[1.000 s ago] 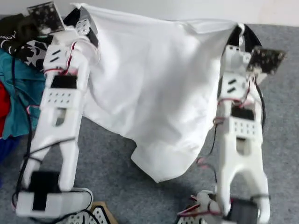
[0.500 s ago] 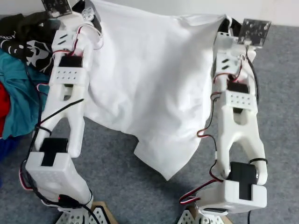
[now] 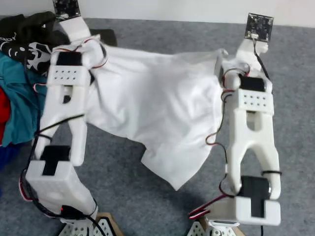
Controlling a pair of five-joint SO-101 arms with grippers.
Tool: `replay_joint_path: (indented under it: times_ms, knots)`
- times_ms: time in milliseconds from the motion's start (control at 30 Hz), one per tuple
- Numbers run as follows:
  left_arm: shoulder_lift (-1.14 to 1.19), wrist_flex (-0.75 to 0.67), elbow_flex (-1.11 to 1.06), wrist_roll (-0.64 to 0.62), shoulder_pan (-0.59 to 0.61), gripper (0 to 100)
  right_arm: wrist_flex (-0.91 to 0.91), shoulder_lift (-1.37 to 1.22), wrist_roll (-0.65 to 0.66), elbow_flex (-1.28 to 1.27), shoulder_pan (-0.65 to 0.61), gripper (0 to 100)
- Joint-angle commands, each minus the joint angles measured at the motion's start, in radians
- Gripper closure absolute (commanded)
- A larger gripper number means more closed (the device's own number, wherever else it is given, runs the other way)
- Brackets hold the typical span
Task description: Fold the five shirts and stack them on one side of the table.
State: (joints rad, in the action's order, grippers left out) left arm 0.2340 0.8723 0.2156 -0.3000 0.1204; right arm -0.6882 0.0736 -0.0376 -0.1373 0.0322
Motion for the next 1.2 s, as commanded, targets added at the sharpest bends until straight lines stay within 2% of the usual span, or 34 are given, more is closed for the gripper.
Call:
replay_joint_path:
  times_ms: [0,133,367,500,633,700,800,1067,1167]
  knots:
    - [-0.114,0.233,0.030,0.006,-0.012,99,-0.170,0.137,-0.008,0.056,-0.016,99.3]
    - [-0.163,0.318,-0.067,0.009,-0.012,99,-0.346,0.209,0.072,0.056,-0.068,99.3]
    - [-0.320,0.318,-0.357,0.011,-0.007,99,-0.579,0.337,0.091,0.012,-0.101,99.3]
    - [-0.443,0.261,-0.516,0.011,0.018,99,-0.590,0.452,0.167,-0.151,-0.124,99.3]
    - [-0.558,0.150,-0.673,0.012,0.081,99,-0.587,0.621,0.172,-0.323,-0.150,99.3]
    - [-0.593,0.114,-0.733,0.061,0.104,99,-0.587,0.713,0.172,-0.395,-0.162,99.3]
    - [-0.611,0.066,-0.817,0.130,0.125,99,-0.587,0.848,0.172,-0.518,-0.173,99.3]
    - [-0.618,-0.115,-1.012,0.137,0.145,99,-0.524,1.175,0.175,-0.898,-0.173,99.3]
    - [-0.618,-0.169,-1.046,0.132,0.131,99,-0.496,1.265,0.281,-0.974,-0.173,98.5]
